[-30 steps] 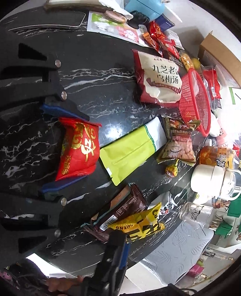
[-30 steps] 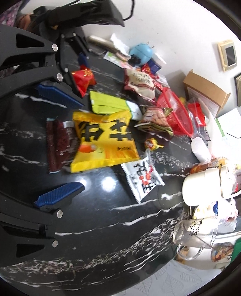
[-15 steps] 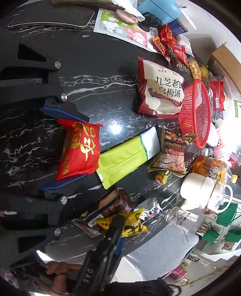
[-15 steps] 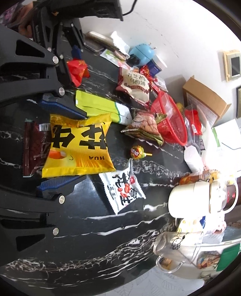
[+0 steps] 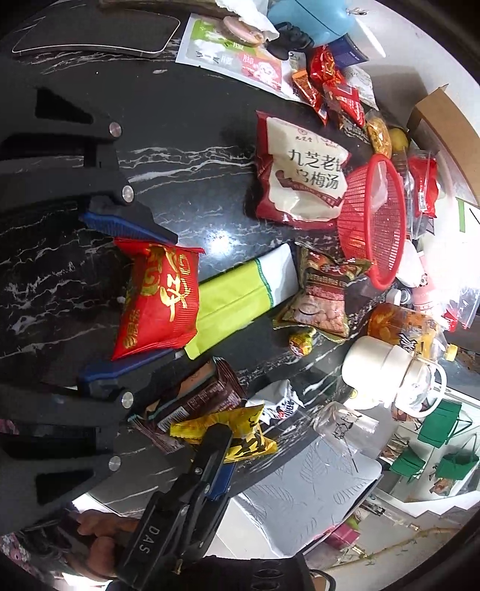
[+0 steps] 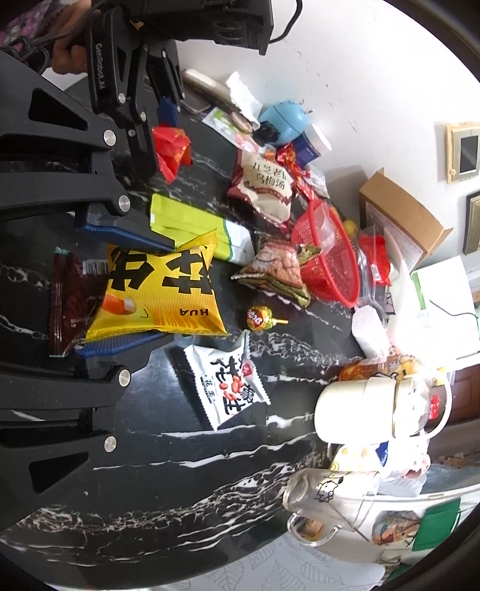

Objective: Organize snacks

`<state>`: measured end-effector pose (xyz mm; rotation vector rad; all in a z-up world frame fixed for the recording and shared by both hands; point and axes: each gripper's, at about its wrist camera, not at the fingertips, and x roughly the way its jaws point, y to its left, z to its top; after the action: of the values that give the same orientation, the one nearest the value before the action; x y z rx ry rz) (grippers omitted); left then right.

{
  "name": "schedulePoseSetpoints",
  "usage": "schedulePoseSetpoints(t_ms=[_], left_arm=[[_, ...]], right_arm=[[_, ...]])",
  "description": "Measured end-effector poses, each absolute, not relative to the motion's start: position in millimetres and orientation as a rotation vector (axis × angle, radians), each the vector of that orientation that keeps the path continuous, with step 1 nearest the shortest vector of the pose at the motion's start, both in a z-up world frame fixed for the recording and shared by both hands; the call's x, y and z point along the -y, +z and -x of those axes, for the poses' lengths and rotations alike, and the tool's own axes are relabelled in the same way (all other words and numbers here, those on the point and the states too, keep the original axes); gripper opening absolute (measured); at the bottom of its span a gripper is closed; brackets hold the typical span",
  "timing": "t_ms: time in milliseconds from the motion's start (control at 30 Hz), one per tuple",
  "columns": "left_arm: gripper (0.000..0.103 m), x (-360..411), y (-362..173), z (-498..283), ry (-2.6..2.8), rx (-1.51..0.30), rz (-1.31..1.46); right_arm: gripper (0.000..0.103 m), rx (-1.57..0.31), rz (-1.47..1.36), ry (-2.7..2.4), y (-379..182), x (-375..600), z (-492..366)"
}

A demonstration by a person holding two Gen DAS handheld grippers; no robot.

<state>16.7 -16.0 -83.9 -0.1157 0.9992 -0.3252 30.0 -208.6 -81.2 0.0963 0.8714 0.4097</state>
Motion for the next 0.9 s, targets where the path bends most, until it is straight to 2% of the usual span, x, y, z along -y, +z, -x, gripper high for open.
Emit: schedulePoseSetpoints(t_ms=[633,900], left_arm=[[0.054,14,-47,-14,-0.363,-0.886,0.133],[0.054,10,-18,-26,-0.357,-0.792,0.129]], right_arm=[[0.041,-0.880,-0.121,0.538,-65,189,-12],[0.041,-0.827,-0.093,0.576,-42,179,-25]])
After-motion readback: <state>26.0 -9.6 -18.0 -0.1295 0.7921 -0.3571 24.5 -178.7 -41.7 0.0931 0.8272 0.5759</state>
